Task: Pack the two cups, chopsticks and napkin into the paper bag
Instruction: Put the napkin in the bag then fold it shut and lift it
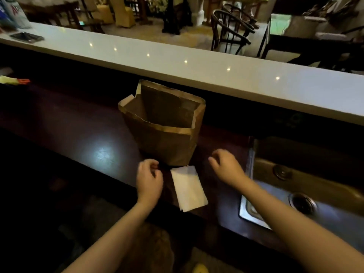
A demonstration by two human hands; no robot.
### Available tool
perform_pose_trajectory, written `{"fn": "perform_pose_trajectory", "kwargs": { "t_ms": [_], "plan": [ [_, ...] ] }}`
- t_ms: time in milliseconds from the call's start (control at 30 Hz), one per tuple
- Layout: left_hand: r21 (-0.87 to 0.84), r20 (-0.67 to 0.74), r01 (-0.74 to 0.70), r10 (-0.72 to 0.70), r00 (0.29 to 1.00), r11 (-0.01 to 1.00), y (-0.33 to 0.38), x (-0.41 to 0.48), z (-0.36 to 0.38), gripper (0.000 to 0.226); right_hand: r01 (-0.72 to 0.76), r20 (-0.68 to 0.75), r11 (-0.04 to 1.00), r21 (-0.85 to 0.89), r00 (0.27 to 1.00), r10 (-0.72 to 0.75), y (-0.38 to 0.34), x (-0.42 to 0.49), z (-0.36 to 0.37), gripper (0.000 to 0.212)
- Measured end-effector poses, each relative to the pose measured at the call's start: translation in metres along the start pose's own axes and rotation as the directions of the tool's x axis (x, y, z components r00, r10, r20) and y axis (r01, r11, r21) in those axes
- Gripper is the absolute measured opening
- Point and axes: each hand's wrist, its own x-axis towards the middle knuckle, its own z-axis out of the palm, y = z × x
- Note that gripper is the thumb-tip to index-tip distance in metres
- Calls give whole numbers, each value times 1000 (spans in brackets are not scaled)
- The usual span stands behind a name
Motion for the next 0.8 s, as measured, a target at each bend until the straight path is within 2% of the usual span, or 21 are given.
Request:
{"fn": "perform_pose_trajectory", "kwargs": {
  "t_ms": [33, 100, 133, 200, 267, 333, 433, 533, 633, 700, 800],
  "plan": [
    [28, 132, 149, -151, 980, 988, -10, -8, 13, 27, -71, 82, 997, -4, 994, 71, 4, -10, 17, 35],
    [108, 332, 415, -426, 842, 904, -19, -18, 32, 38, -188, 199, 982, 4, 963, 183, 7, -29, 47, 38],
    [115, 393, 498, -500, 772, 860, -20, -21, 39, 42, -229, 226, 973, 8, 948, 222, 6, -36, 59, 42],
    [33, 455, 604, -550, 700, 796, -19, -26, 49, 48, -291, 232, 956, 23, 932, 278, 2, -46, 77, 49],
    [-57, 467, 657, -562, 683, 752, -15, -28, 54, 49, -336, 213, 941, 48, 924, 319, -4, -53, 87, 50],
    [-54, 464, 654, -561, 685, 754, -14, -28, 59, 42, -368, 194, 927, 74, 917, 349, -7, -57, 93, 45],
    [38, 493, 618, -553, 672, 785, -12, -30, 63, 34, -412, 204, 899, 148, 902, 380, -9, -63, 96, 35],
    [112, 479, 561, -539, 693, 820, -13, -35, 62, 31, -400, 266, 873, 279, 906, 330, -6, -70, 96, 33],
    [40, 416, 514, -482, 771, 857, -6, -41, 55, 27, -385, 326, 829, 405, 908, 263, 0, -76, 88, 38],
    [-27, 417, 440, -390, 821, 897, 7, -43, 47, 24, -368, 329, 813, 452, 916, 231, 2, -76, 73, 37],
    [-157, 443, 320, -223, 869, 934, 39, -42, 33, 20, -287, 219, 802, 524, 955, 199, 0, -68, 41, 29]
  ]
}}
